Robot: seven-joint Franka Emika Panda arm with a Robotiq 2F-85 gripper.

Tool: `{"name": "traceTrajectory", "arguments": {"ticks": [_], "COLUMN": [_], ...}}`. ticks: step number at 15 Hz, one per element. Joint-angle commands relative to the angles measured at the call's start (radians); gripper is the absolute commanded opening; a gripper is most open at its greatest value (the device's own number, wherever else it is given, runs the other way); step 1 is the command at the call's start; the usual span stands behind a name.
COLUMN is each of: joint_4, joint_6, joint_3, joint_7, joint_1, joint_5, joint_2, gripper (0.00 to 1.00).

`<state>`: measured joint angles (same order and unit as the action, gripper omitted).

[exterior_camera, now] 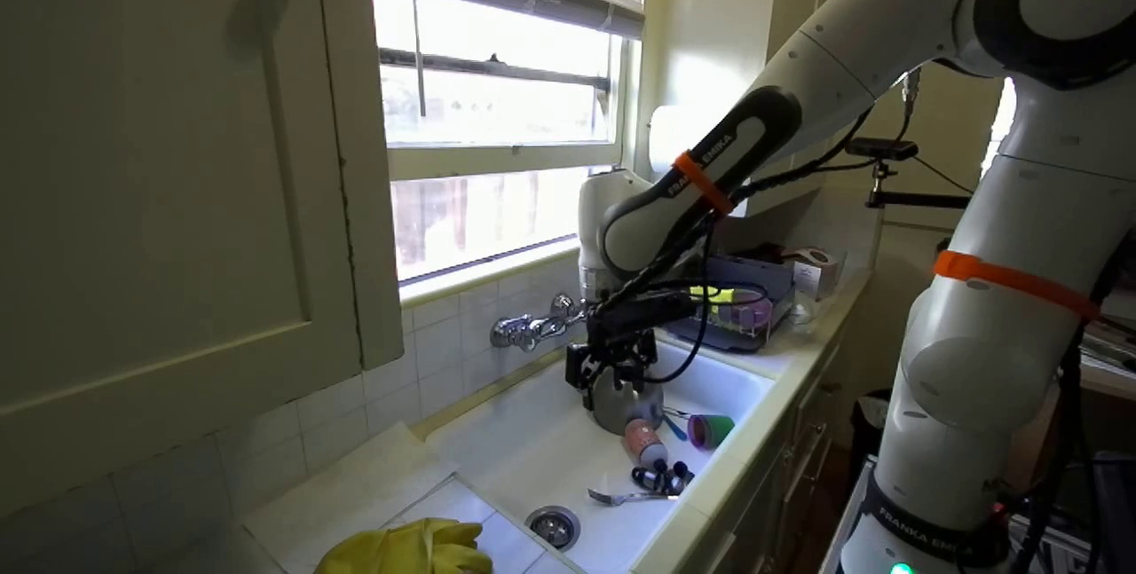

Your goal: Remove the orange bottle from the sink and put it on the window sill

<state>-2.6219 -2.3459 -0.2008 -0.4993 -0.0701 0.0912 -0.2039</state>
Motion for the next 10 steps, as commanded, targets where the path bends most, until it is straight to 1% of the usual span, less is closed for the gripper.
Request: {"name": "traceTrajectory", "arguments": {"ticks": [1,3,4,6,8,10], "joint_4": [-0.123,-0.175,-0.123,-0.146,-0.146,-0.145], "joint_6": [-0.278,-0.445,-0.504,-0.617,-0.68,-0.695], "joint_3": [0.036,0.053,0.06,0.072,0.091,0.149], "joint_7": [-0.026,-0.04,-0.058,-0.116,-0.225,-0.315], "joint_1": [0.03,0.075,0.115,0.189,0.272,0.315], "joint_5": [-0.008,-0.054,-0.1,-0.207,-0.359,-0.501], "joint_2": [-0.005,0.034,0.119,0.168,0.226,0.266], "gripper": [1.0,1.0,1.0,1.0,1.0,1.0]}}
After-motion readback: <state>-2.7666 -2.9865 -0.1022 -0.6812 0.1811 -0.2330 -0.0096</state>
